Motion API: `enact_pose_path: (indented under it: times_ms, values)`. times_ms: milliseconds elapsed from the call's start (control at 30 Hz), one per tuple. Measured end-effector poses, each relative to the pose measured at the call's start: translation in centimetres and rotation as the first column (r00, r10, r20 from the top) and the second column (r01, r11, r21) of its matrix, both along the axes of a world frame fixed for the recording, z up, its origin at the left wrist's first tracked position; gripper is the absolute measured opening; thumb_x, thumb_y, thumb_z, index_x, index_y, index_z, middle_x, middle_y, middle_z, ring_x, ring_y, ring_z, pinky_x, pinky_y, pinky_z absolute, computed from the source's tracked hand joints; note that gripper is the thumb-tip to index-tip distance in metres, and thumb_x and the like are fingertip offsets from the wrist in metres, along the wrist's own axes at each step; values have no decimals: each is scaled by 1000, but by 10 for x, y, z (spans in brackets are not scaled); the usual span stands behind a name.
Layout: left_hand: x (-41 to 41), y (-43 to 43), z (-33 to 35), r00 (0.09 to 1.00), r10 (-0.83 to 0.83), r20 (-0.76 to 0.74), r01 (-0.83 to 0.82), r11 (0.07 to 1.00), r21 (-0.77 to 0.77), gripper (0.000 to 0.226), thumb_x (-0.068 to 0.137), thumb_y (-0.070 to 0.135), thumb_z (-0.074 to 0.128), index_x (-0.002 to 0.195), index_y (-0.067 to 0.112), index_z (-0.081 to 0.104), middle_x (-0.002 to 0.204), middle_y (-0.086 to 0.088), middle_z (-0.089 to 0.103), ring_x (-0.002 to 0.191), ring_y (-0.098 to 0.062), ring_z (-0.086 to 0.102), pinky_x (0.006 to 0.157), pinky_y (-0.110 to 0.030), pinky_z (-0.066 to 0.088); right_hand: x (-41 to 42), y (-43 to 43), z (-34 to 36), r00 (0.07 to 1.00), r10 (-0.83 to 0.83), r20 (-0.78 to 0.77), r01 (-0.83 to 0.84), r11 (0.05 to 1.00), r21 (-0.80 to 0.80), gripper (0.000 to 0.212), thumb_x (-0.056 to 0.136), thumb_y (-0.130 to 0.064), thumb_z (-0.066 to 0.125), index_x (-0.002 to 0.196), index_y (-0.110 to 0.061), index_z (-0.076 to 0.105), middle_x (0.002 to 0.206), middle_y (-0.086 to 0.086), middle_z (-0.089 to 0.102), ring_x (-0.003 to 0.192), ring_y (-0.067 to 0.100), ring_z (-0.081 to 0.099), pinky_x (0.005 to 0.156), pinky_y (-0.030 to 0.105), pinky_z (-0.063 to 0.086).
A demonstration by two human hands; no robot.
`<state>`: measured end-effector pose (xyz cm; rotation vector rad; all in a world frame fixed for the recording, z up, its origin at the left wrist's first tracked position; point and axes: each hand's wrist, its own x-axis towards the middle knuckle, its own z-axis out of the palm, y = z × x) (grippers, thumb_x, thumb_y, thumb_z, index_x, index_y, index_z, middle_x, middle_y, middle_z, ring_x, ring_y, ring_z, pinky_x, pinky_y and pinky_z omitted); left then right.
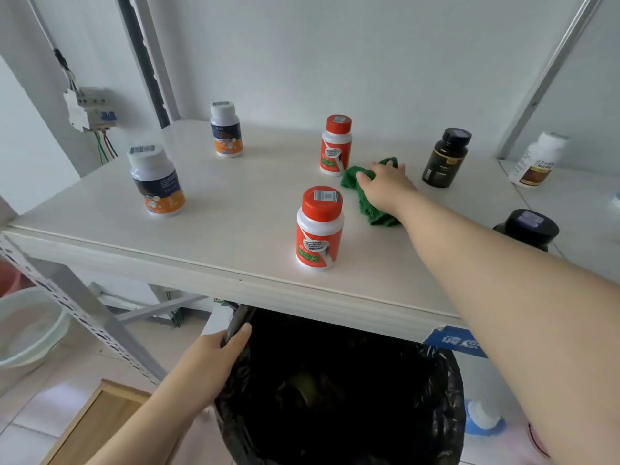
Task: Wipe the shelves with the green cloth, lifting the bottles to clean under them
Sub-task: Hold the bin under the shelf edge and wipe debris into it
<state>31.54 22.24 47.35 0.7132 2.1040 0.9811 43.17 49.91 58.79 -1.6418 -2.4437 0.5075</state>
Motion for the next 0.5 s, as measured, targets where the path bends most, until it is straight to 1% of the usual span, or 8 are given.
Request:
enact_pose_path:
  times_ms: [33,67,133,200,300,400,467,500]
  values:
    - [-2,0,-2,1000,5,14,-5,1000,-1,51,89,47,46,82,-1,61,72,-8,56,74,-28,60,69,-30,38,-2,2,-5,999,44,-23,-43,999,14,56,97,-40,23,145,-11,19,156,14,6,144,30,-3,116,47,7]
    - [-2,0,-3,1000,11,24,-11,1000,-5,54,89,48,46,89,-4,62,75,-9,58,77,-27,62,72,-31,39,-3,3,-8,997,77,-21,-76,996,43,56,97,-41,21,145,-12,19,157,13,4,145,27,-4,116,46,4]
    - [-3,1,-3,999,29,27,-29,1000,-2,55,89,48,47,96,-4,63,79,-11,62,84,-31,65,75,-32,41,-4,2,-12,992,128,18,-129,988,84,58,96,-44,20,144,-13,23,157,10,6,145,24,0,116,43,6]
    - [1,3,1,999,52,11,-52,999,6,53,89,47,47,94,-3,64,83,-15,66,87,-31,65,75,-32,42,-1,-1,-12,979,200,36,-202,977,67,55,96,-43,23,143,-15,25,157,7,8,145,22,3,116,41,9]
    - [2,8,5,998,55,28,-54,999,-2,47,89,47,47,89,4,65,95,-18,69,96,-31,63,80,-34,44,9,-12,-11,954,300,-31,-299,954,24,49,98,-36,28,143,-18,26,157,1,9,145,17,6,117,37,11]
    - [1,9,2,998,25,56,-25,1000,-12,50,85,54,48,88,6,64,85,-10,63,90,-32,65,81,-36,46,20,-30,-12,940,331,-77,-332,943,5,46,97,-33,32,142,-22,29,156,-6,13,143,14,14,114,32,16]
    - [2,10,1,996,24,81,-24,1000,-5,54,84,56,49,88,4,64,84,-10,66,93,-34,65,85,-40,49,28,-43,-9,942,323,-91,-326,945,-14,44,97,-32,33,140,-24,31,155,-9,16,142,14,19,111,30,20]
    - [3,11,3,995,29,96,-30,1000,0,53,85,54,49,87,3,64,84,-11,67,90,-33,65,80,-39,50,32,-49,-8,943,320,-96,-323,946,-13,43,97,-32,33,140,-24,32,155,-10,17,141,15,22,110,30,22]
